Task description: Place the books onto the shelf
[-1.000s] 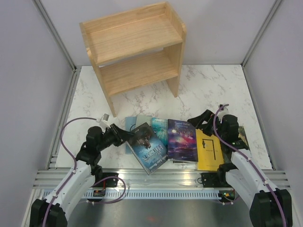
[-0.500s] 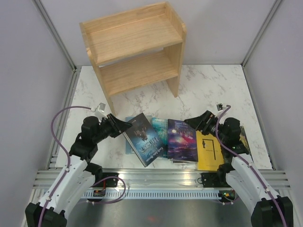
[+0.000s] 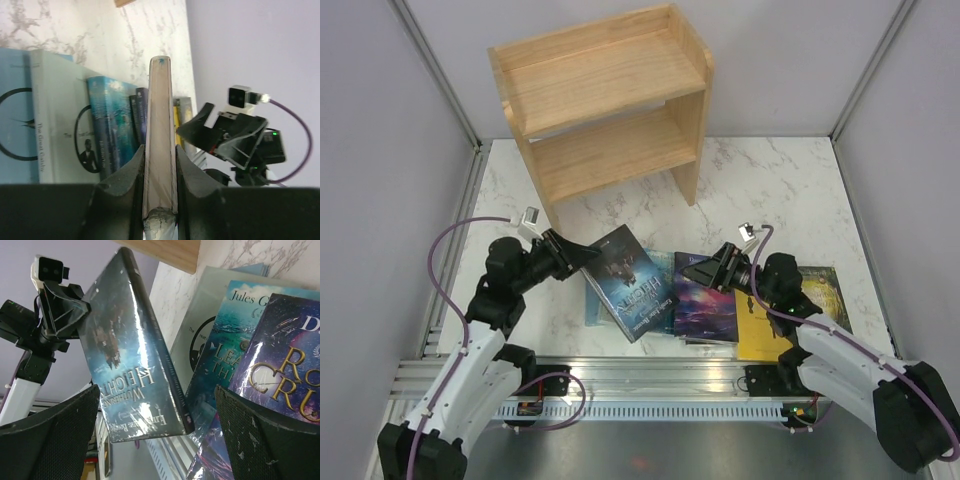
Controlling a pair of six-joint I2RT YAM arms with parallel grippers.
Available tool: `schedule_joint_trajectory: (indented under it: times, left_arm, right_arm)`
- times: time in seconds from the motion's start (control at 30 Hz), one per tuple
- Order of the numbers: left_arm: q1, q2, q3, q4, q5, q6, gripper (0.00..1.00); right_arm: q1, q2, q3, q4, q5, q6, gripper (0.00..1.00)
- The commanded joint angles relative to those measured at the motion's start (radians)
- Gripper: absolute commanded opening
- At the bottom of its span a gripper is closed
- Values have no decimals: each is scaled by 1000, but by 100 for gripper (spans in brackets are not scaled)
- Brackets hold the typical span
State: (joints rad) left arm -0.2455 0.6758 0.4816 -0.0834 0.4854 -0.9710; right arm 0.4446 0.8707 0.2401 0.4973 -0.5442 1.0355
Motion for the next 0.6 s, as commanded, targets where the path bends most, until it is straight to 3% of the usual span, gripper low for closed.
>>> schedule_joint_trajectory:
  times: [0.0, 0.33, 0.57]
  left_arm:
    - [35, -25, 71, 218, 168, -162, 2]
    - [132, 1, -89, 566, 255, -371, 2]
    - [138, 15, -127, 629, 236, -397, 2]
  right_arm:
    - [31, 57, -1, 153, 18, 21, 98]
    - [150, 146, 2, 340, 23, 86, 98]
    - [212, 172, -13, 524, 46, 195, 98]
